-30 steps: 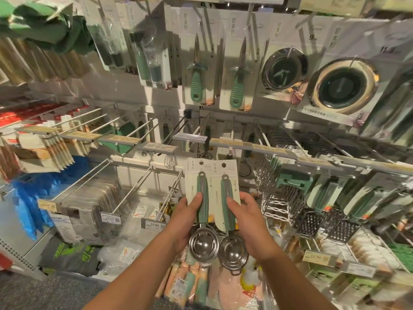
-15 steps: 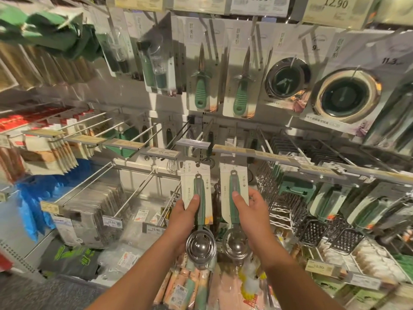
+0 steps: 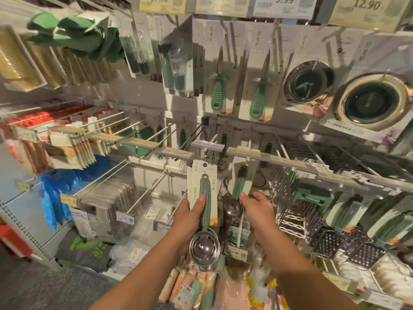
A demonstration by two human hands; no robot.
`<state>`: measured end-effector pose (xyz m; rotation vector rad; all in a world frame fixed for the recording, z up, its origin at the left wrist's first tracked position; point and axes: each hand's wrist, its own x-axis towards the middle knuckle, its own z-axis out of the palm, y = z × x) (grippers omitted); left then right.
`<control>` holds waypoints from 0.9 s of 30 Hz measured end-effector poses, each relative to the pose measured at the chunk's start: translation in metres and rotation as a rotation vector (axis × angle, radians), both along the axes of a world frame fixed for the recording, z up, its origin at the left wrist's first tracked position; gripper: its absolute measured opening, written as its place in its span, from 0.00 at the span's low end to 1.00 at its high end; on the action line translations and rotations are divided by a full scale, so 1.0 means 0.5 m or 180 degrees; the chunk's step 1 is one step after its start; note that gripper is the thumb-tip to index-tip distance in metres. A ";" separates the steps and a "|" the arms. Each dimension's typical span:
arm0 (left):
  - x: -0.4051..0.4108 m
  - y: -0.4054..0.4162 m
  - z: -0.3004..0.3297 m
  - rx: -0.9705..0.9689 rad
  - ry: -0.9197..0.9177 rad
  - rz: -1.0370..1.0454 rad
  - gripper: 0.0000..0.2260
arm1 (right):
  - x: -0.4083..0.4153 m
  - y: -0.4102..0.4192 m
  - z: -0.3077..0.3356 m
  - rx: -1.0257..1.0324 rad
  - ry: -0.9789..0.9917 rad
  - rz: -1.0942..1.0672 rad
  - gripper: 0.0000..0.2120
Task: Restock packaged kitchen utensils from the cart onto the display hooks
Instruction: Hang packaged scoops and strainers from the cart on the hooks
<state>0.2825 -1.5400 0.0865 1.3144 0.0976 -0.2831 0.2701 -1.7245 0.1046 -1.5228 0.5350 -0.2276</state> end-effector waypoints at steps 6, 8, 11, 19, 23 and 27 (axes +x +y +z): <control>-0.008 -0.009 -0.011 0.0310 -0.0062 -0.0017 0.27 | -0.021 0.015 -0.016 -0.0034 0.0343 0.0308 0.13; -0.012 -0.018 -0.011 0.0383 -0.0060 -0.0132 0.21 | -0.027 0.025 -0.015 -0.0094 0.0295 0.0452 0.09; -0.015 -0.029 -0.015 0.0423 -0.0104 -0.0296 0.15 | -0.037 0.038 -0.006 -0.0156 0.0200 0.0579 0.06; -0.032 -0.045 -0.022 0.0381 -0.0193 -0.0456 0.12 | -0.059 0.047 -0.005 -0.0065 0.0125 0.0643 0.11; -0.041 -0.051 -0.019 0.0446 -0.0319 -0.0521 0.10 | -0.066 0.044 -0.022 -0.0089 0.0085 0.0639 0.14; -0.038 -0.047 -0.026 0.0433 -0.0331 -0.0530 0.13 | -0.078 0.038 -0.021 0.0097 0.0000 0.0623 0.06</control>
